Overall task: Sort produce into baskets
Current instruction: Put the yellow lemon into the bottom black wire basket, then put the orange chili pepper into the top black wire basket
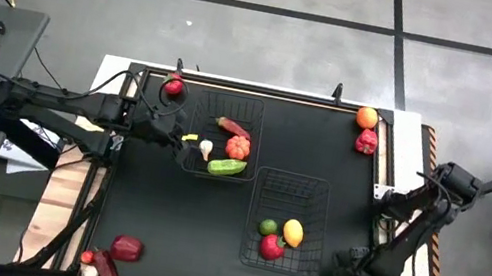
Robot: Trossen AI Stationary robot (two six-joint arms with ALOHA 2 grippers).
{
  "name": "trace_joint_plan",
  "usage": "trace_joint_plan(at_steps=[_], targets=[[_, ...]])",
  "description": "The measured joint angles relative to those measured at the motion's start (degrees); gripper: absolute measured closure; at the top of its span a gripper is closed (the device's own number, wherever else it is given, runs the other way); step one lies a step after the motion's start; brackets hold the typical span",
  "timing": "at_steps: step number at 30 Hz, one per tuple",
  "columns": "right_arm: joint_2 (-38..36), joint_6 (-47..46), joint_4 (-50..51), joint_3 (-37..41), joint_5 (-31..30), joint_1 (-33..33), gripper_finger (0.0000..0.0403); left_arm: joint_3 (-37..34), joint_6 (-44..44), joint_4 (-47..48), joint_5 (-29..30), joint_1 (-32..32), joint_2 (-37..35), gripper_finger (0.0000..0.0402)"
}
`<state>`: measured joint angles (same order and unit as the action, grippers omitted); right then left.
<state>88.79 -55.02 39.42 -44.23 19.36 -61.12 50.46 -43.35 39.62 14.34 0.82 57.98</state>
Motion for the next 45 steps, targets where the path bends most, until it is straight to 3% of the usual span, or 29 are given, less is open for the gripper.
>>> trace_joint_plan(at_steps=[6,10,14,19,23,30,34,45], targets=[[-0.7,-0.4,6.8,-4.4,-1.2,1.0,0.0233,0.0,0.1,0.0,0.5,0.0,0.0,0.0002],[-3.9,-0.7,13.7,-9.0,-3.3,1.8,0.0234,0.0,0.1,0.0,0.5,0.0,0.0,0.0002],[-8.6,-3.2,28.2,-15.5,-8.0,3.2,0.0234,0.0,0.1,0.0,0.5,0.0,0.0,0.0002],[-14.0,-7.6,43.7,-24.6,-21.3,8.2,0.0234,0.0,0.1,0.0,1.3,0.0,0.0,0.0002],[-15.4,-1.2,38.3,-27.0,-28.6,14.7,0.0206,0.0,0.1,0.0,1.5,0.0,0.0,0.0002],[-9.8,19.9,18.5,-26.2,-26.7,24.8,0.015,0.0,0.5,0.0,1.4,0.0,0.0,0.0002],[-8.0,21.2,16.1,-26.2,-25.0,28.7,0.0147,0.0,0.5,0.0,1.4,0.0,0.0,0.0002],[-9.3,12.8,19.2,-26.2,-16.4,35.8,0.0144,0.0,3.0,0.0,1.3,0.0,0.0,0.0002]])
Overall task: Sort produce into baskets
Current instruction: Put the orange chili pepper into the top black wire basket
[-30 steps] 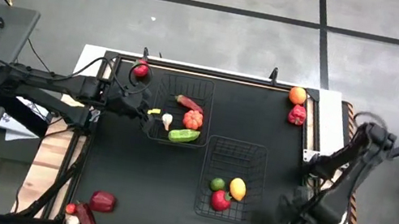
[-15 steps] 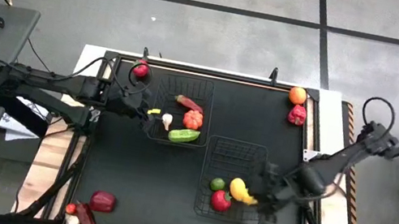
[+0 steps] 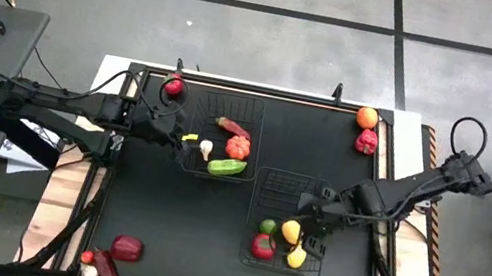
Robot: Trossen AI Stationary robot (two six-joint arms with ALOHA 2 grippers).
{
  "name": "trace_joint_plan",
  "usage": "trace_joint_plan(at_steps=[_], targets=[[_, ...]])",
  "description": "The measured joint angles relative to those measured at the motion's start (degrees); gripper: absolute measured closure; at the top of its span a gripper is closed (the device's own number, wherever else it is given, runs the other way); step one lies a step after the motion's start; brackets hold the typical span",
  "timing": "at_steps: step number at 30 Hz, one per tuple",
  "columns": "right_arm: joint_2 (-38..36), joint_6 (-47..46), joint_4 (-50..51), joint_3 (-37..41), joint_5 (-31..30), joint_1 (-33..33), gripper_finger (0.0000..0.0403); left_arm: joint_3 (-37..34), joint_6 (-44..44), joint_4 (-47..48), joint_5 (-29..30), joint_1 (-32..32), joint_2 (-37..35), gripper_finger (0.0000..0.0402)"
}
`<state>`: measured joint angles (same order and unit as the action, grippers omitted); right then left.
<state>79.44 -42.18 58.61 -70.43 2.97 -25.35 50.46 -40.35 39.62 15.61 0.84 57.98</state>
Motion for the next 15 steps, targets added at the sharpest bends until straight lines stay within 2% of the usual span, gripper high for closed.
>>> trace_joint_plan(at_steps=[6,9,15], targets=[[-0.3,2.9,1.4,0.0,14.3,0.7,0.0144,0.0,0.1,0.0,0.0,0.0,0.0,0.0002],[-0.8,1.1,6.3,0.0,15.8,-1.3,0.0144,0.0,0.1,0.0,0.0,0.0,0.0,0.0002],[-1.9,-3.2,13.7,0.0,15.1,-11.0,0.0144,0.0,0.1,0.0,0.0,0.0,0.0,0.0002]])
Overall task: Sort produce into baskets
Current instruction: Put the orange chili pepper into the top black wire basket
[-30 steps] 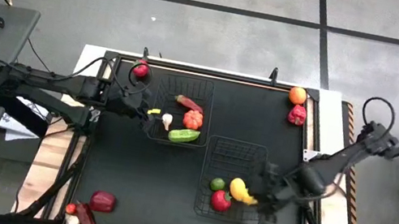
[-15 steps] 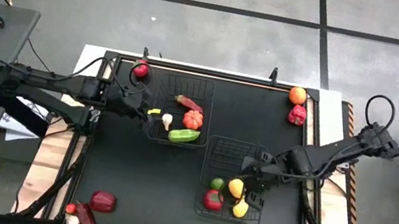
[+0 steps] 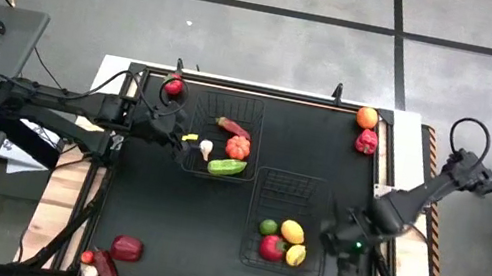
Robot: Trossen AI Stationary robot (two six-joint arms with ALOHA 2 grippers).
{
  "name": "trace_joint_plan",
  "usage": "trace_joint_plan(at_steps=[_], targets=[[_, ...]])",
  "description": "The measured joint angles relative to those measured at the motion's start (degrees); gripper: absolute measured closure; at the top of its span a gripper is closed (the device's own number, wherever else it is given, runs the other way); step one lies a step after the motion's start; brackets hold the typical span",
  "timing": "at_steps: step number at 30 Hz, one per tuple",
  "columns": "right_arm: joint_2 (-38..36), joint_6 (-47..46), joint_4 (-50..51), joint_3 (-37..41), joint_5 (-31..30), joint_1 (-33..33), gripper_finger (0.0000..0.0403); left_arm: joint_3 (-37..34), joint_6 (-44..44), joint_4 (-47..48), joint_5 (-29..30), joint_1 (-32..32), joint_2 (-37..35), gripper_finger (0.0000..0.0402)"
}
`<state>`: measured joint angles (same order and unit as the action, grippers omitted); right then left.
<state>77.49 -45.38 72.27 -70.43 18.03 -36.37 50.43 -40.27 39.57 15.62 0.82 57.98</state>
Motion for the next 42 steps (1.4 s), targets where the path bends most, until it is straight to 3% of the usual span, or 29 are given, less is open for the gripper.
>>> trace_joint_plan(at_steps=[7,17,25,31,42], targets=[[0.9,-5.4,-4.3,1.5,-1.0,-11.7,0.0144,0.0,0.0,0.0,0.0,0.0,0.0,0.0002],[0.9,-24.0,-31.6,16.5,2.5,-20.0,0.0144,0.0,-0.5,0.0,0.0,0.0,0.0,0.0002],[0.9,-22.8,-35.6,23.3,1.6,-22.6,0.0144,0.0,-1.0,0.0,0.0,0.0,0.0,0.0002],[1.1,-24.0,-51.5,27.6,1.2,-24.9,0.0144,0.0,-1.1,0.0,0.0,0.0,0.0,0.0002],[10.0,-23.8,-56.9,27.6,-1.4,-26.7,0.0144,0.0,-1.2,0.0,0.0,0.0,0.0,0.0002]])
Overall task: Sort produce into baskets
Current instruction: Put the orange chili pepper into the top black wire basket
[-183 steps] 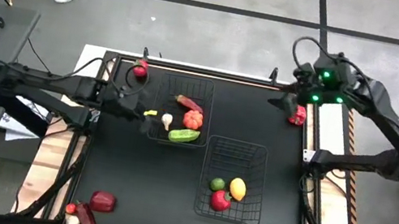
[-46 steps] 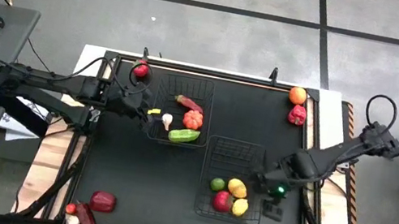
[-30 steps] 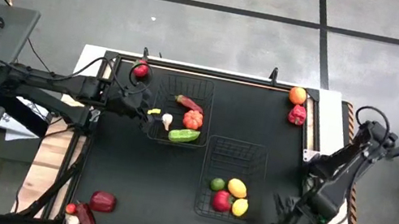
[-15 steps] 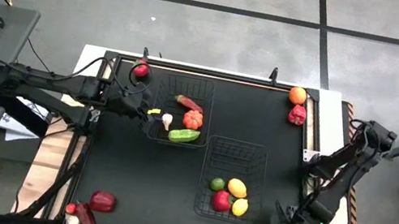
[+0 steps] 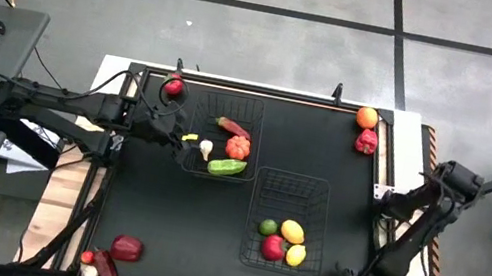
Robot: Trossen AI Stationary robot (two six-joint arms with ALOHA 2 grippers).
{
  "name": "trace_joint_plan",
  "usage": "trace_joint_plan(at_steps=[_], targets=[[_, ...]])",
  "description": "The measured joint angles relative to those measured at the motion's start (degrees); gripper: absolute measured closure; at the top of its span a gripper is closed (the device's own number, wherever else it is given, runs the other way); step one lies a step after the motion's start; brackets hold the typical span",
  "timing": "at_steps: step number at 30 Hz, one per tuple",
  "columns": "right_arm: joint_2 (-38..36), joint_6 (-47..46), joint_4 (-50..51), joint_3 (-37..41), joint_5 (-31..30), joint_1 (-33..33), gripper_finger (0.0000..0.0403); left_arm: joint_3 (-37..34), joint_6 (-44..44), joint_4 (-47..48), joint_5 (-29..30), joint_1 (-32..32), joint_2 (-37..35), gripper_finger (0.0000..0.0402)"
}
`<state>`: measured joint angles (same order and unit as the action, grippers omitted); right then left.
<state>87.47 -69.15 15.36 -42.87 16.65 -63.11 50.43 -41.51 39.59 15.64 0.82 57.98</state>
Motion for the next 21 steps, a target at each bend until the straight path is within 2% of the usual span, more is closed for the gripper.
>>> trace_joint_plan(at_steps=[11,13,15,19,21], targets=[[4.9,-0.9,-0.5,-0.2,0.7,-0.1,0.0144,0.0,-0.3,0.0,0.0,0.0,0.0,0.0002],[4.9,-0.6,-0.4,-0.2,0.8,-0.2,0.0154,0.0,-0.3,0.0,0.0,0.0,0.0,0.0002],[4.7,-0.3,-0.2,-0.2,1.0,-0.2,0.0182,0.0,-0.3,0.0,0.0,0.0,0.0,0.0002],[4.5,0.6,0.1,-0.6,2.4,-0.1,0.0284,0.0,-0.3,0.0,0.0,0.0,0.0,0.0002],[4.0,0.4,0.7,-1.0,2.7,-0.1,0.0315,0.0,-0.3,0.0,0.0,0.0,0.0,0.0002]])
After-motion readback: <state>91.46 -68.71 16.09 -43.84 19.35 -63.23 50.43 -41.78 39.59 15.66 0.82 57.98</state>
